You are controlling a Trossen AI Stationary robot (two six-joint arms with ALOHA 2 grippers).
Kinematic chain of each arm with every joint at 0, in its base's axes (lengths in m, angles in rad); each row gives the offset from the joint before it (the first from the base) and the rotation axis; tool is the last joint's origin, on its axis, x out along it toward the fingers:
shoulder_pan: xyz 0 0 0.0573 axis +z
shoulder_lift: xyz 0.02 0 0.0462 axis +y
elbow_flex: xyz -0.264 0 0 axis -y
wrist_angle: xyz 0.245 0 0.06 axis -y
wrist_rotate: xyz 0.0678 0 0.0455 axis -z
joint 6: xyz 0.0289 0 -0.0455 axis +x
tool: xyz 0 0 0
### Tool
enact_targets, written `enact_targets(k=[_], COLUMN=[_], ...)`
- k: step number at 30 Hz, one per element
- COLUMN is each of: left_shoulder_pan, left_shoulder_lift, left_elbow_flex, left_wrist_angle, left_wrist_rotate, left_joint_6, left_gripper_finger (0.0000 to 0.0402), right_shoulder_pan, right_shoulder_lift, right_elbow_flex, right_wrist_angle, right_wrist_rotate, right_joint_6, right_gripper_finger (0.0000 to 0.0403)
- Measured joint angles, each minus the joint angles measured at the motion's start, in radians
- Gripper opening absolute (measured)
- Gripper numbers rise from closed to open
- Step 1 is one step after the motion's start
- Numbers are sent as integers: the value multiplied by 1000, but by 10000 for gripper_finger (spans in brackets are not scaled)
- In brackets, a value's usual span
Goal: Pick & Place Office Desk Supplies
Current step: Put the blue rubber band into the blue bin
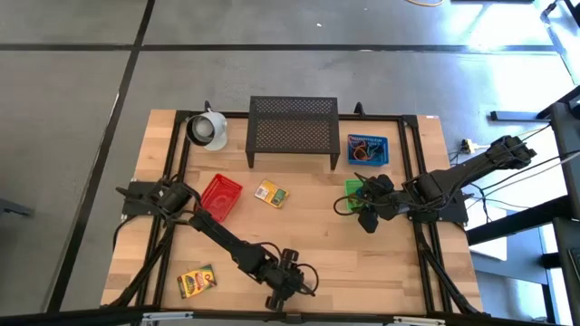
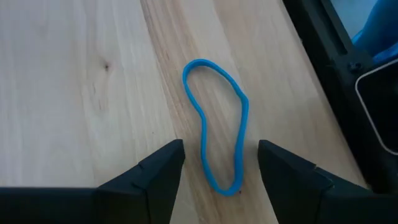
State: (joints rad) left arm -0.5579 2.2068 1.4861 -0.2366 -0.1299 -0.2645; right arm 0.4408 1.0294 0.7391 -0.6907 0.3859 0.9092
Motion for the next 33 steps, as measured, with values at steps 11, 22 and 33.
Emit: enact_targets(k=[11,22,33], left_shoulder_pan=[10,39,101], left_shoulder_lift=[15,-2,-123], left_elbow_flex=[1,38,54], left_wrist_angle=[-62,-68,-60], left_wrist_rotate=[43,43,-172], left_joint_6=[51,40,43], left_gripper_finger=[71,2,2], right_shoulder_pan=[0,0,0], right_shoulder_lift=[0,0,0], right_elbow_flex=[0,0,0], right_wrist_angle=[0,3,49], right_wrist_rotate=[0,-8,-28], right_joint_6=[0,0,-16], right_gripper_finger=[213,213,213])
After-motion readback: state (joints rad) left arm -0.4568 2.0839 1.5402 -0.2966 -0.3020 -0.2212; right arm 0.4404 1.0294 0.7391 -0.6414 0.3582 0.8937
